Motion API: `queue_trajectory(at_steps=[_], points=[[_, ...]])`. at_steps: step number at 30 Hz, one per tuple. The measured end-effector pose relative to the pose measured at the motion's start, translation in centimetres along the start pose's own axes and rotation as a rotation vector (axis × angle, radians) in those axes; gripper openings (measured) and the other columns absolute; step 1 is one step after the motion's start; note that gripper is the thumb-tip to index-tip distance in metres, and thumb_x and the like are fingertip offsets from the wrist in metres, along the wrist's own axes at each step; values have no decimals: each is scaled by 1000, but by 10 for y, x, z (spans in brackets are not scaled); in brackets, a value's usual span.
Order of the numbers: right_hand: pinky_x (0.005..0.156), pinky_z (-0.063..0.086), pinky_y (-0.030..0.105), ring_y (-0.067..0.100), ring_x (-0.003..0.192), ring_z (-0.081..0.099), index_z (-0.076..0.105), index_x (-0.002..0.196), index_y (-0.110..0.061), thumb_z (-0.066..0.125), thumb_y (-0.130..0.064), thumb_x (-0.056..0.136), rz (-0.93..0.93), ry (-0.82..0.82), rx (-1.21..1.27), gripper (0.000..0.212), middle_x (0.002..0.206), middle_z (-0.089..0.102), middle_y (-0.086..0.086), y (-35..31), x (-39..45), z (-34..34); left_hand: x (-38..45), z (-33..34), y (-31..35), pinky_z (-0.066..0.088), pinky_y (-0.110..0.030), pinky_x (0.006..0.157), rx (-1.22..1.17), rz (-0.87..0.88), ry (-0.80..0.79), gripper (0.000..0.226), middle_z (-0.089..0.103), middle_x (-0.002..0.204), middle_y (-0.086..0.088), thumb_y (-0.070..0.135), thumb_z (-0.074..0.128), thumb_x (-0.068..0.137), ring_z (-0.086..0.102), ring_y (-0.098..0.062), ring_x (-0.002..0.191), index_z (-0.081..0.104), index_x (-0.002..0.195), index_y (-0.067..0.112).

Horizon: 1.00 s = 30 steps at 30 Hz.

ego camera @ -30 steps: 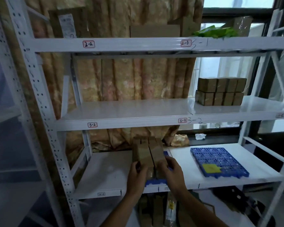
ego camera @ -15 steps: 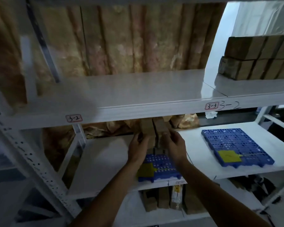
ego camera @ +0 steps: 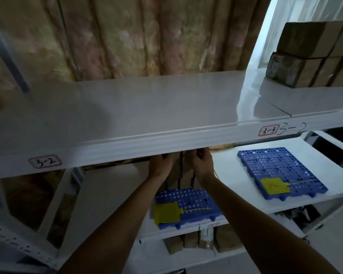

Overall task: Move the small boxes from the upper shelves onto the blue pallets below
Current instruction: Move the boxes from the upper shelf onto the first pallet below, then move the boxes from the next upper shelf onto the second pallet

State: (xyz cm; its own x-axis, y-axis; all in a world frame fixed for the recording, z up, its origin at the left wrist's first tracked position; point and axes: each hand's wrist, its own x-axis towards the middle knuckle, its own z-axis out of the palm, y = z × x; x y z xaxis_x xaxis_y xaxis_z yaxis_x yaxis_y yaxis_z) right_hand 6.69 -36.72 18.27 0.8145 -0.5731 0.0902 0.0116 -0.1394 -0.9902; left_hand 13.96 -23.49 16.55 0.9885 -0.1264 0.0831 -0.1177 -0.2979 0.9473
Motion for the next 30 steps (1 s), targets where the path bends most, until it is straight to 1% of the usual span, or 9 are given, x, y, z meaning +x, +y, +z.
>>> queue_trajectory(at_steps=[3, 9, 13, 21, 24, 26, 27, 28, 30], points=[[68, 53, 13, -5, 91, 72, 65, 126, -30, 66, -37, 99, 15, -16, 7, 28, 105, 76, -13, 1, 1, 0, -1, 2, -6, 46, -38, 105, 15, 5, 17, 54, 54, 150, 1, 52, 53, 101, 52, -26, 135, 45, 151, 34], [96, 56, 37, 17, 117, 67, 60, 140, -25, 59, -39, 104, 15, -66, 4, 39, 127, 71, -4, -6, -4, -11, -11, -5, -1, 38, -46, 116, 60, -94, -21, 62, 40, 162, 0, 60, 39, 102, 42, -28, 144, 36, 158, 33], [119, 41, 47, 26, 141, 52, 51, 153, -16, 48, -35, 109, 66, -79, -31, 48, 153, 57, 7, -12, -12, -34, -31, -12, 12, 32, -40, 120, 117, -166, 19, 63, 36, 164, -4, 59, 30, 105, 38, -29, 148, 37, 158, 25], [112, 44, 43, 28, 130, 58, 65, 141, -22, 42, -45, 108, 65, -215, -86, 46, 143, 64, 7, -51, -67, -116, -127, 0, 90, 34, -47, 117, 159, -159, -46, 62, 45, 157, -10, 57, 24, 106, 46, -32, 138, 49, 149, 20], [103, 47, 37, 24, 119, 62, 72, 129, -20, 44, -44, 107, 58, -235, -85, 43, 127, 69, -2, -78, -97, -155, -176, 16, 133, 38, -29, 91, 154, -98, 4, 46, 54, 123, 10, 57, 28, 106, 55, -19, 106, 63, 112, 27], [81, 45, 29, 14, 91, 64, 80, 92, -33, 49, -48, 97, -14, -222, -70, 35, 91, 74, -20, -99, -117, -182, -208, 28, 164, 33, -24, 70, 153, -62, 58, 46, 56, 98, 11, 56, 30, 105, 52, -11, 81, 63, 92, 26], [73, 43, 29, 14, 82, 63, 78, 79, -34, 50, -51, 91, -52, -229, -77, 35, 79, 73, -20, -107, -126, -196, -222, 35, 178, 32, -24, 64, 118, -34, 61, 42, 60, 93, 9, 54, 33, 104, 50, -6, 74, 61, 86, 28], [72, 43, 32, 20, 83, 64, 79, 82, -29, 48, -51, 90, -64, -240, -99, 39, 82, 75, -12, -115, -134, -210, -236, 42, 192, 34, -23, 63, 81, -7, 59, 39, 63, 94, 5, 53, 36, 103, 51, -6, 73, 60, 82, 29], [85, 47, 37, 27, 104, 66, 76, 104, -14, 40, -42, 102, -65, -245, -155, 46, 108, 75, 9, -129, -146, -237, -257, 57, 215, 46, -29, 80, 56, 55, 3, 39, 69, 110, -2, 53, 34, 104, 61, -14, 89, 59, 80, 35]])
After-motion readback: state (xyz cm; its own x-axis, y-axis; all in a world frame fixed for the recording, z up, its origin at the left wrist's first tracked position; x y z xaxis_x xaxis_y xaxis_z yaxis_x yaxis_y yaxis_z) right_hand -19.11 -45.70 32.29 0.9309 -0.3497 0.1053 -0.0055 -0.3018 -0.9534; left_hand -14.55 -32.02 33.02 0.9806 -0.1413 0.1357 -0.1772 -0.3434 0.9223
